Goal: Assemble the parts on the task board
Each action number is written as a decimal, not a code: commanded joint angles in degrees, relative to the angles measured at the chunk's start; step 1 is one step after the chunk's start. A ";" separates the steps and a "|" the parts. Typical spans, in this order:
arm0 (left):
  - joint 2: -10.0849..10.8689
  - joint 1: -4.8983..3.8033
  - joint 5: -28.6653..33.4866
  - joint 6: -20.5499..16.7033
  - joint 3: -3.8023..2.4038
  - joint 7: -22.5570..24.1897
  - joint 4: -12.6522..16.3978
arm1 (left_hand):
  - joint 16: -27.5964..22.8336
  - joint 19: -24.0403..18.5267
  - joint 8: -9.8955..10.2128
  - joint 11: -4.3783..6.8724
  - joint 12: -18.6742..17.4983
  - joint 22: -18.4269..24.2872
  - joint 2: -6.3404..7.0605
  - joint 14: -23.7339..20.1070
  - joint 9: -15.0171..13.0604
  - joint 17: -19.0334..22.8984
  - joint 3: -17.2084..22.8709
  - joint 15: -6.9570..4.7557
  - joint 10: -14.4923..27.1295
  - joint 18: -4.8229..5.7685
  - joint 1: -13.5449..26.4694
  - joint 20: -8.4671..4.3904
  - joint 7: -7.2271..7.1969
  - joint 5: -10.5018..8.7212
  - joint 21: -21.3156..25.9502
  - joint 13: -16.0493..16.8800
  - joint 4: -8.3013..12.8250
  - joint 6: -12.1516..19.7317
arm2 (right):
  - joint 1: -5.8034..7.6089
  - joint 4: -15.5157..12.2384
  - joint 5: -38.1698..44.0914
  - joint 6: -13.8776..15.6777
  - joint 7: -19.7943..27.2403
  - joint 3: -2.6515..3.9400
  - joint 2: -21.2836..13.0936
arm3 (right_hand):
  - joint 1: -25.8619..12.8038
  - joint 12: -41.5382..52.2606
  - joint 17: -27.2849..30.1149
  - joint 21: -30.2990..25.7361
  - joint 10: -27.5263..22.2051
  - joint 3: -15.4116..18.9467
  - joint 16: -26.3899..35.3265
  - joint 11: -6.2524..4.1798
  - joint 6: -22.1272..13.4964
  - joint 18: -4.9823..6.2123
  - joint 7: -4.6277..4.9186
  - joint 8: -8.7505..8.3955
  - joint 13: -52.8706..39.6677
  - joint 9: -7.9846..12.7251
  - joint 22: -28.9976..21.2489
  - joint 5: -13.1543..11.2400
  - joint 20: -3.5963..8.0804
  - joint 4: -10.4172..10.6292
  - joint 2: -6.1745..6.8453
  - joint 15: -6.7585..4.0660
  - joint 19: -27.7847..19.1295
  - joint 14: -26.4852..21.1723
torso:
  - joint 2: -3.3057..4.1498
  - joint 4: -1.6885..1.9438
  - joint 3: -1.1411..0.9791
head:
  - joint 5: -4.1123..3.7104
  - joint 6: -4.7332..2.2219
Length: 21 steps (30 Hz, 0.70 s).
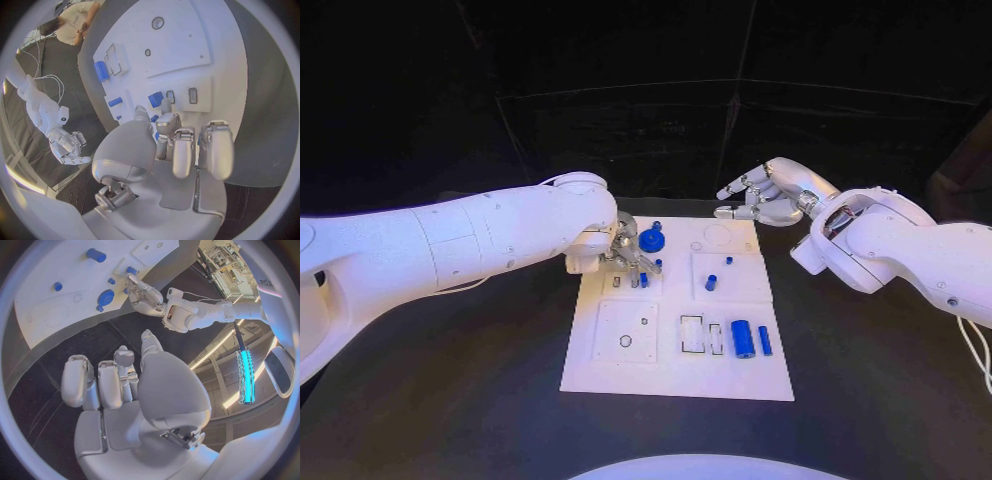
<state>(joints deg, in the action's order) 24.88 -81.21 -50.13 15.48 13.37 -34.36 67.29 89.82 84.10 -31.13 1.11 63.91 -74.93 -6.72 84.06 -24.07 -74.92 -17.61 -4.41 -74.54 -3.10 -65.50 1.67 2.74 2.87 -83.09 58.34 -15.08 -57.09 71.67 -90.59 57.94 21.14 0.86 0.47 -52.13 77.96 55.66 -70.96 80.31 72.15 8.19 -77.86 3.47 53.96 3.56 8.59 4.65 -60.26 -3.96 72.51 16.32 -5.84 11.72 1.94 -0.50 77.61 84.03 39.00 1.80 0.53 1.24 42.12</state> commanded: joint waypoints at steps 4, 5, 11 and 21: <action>-0.28 0.22 -0.05 0.82 -0.03 -0.45 -0.28 | 0.18 1.66 -0.43 0.17 0.45 -3.14 -0.12 5.94 -0.31 -15.08 0.15 -0.40 -0.24 0.71 -0.98 -0.26 0.03 -0.01 -0.35 0.12 0.53 0.50 | 0.12 0.02 0.03 -0.32 0.15 0.03 0.13 | 0.27 -0.57 0.07 -0.20 -0.38 0.44 0.32 -0.01 0.21 0.63 -0.11 0.38 0.38 -0.04 -0.08 0.42 0.18 -0.14 -0.55 -0.27 -0.38 1.80 | 0.02 0.01 0.00 | -0.08 0.10; -0.30 0.24 -0.05 0.81 -0.03 -0.45 -0.29 | 0.18 1.67 -0.47 0.17 0.48 -3.16 -0.15 5.94 -0.35 -15.08 0.19 -0.40 -0.25 0.72 -1.04 -0.26 0.03 -0.01 -0.36 0.15 0.58 0.53 | 0.12 0.02 0.03 -0.32 0.15 0.03 0.14 | 0.27 -0.57 0.07 -0.20 -0.38 0.44 0.32 -0.01 0.21 0.63 -0.11 0.38 0.38 -0.04 -0.08 0.42 0.18 -0.14 -0.55 -0.27 -0.38 1.80 | 0.00 0.02 0.00 | -0.12 0.16; -0.42 0.31 -0.05 0.65 -0.03 -0.45 -0.24 | 0.18 1.64 -0.82 0.17 0.56 -3.22 -0.45 5.94 -0.74 -15.08 0.61 -0.39 -0.23 0.72 -1.64 -0.25 0.02 0.00 -0.39 0.25 1.09 0.78 | 0.12 0.09 0.03 -0.35 0.16 0.03 0.24 | 0.42 -0.79 0.09 -0.26 -0.47 0.54 0.37 -0.03 0.20 0.64 -0.12 0.40 0.59 -0.03 -0.15 0.73 0.20 -0.19 -0.65 -0.29 -0.40 1.82 | 0.04 0.05 -0.02 | -0.12 0.25; -0.58 0.36 -0.01 -0.10 -0.03 -0.01 0.03 | 0.18 1.52 -1.88 0.30 0.54 -3.29 -1.75 5.94 -2.02 -15.08 4.20 -0.48 -0.03 0.69 -6.42 -0.27 -0.09 0.05 -0.37 0.31 5.04 1.79 | 0.12 0.33 0.03 -0.40 0.19 0.03 0.44 | 0.76 -0.98 0.18 -0.37 -0.51 0.70 0.51 -0.06 0.19 0.66 -0.15 0.43 0.81 -0.03 -0.26 1.30 0.24 -0.32 -0.87 -0.32 -0.42 1.84 | 0.01 0.04 -0.02 | -0.16 0.47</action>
<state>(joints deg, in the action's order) 24.38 -80.80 -50.13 15.58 13.37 -34.36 67.20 89.82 84.10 -32.75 1.12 64.12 -74.92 -8.39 84.06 -26.02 -74.91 -13.58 -4.40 -74.54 -3.10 -71.54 1.67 2.53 2.87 -83.28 58.57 -10.43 -55.67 71.67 -90.21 57.94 21.02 0.85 0.47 -51.75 78.41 55.00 -70.85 80.31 72.15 8.48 -77.67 3.48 53.96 3.56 8.59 4.93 -59.54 -3.94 72.34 17.40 -5.64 11.43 1.49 -0.51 77.40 84.03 39.01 1.86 0.51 1.10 42.57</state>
